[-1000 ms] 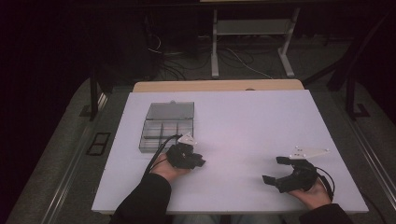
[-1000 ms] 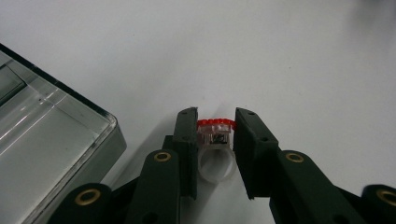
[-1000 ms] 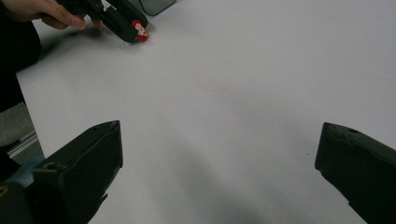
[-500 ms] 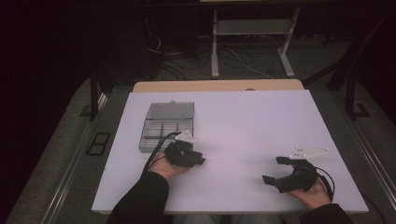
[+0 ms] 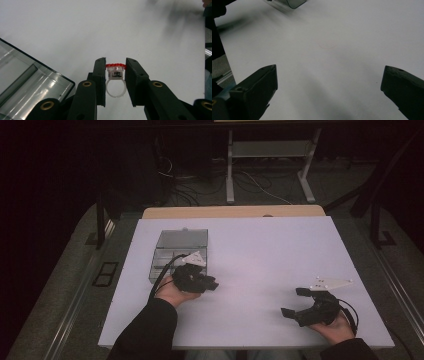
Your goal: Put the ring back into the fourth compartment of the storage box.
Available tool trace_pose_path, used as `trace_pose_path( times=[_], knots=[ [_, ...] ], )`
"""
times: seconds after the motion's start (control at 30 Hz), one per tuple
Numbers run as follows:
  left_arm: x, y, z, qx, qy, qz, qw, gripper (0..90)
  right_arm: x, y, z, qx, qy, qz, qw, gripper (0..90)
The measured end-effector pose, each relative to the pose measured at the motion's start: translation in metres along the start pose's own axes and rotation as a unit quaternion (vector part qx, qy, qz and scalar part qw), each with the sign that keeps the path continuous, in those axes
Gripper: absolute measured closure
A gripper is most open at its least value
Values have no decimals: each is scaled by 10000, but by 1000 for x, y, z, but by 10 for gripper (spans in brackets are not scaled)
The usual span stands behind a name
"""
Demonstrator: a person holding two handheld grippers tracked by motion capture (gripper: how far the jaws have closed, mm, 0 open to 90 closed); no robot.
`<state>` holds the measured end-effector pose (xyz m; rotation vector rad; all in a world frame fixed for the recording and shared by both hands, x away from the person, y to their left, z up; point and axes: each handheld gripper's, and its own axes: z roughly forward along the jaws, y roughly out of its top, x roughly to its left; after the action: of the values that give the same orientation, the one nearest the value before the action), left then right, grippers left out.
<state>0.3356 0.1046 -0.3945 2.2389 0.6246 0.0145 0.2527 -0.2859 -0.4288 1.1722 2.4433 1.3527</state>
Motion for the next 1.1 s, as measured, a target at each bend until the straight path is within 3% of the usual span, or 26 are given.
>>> trace_pose_path(
  times=[0.8, 1.1],
  knots=[
    [14, 9, -35, -232, 74, -85, 9997, 702, 0, 0, 0, -1, 4, -6, 10000, 3],
    [23, 6, -44, -304, 177, -210, 9992, 702, 0, 0, 0, 11, 8, -3, 10000, 3]
  ],
)
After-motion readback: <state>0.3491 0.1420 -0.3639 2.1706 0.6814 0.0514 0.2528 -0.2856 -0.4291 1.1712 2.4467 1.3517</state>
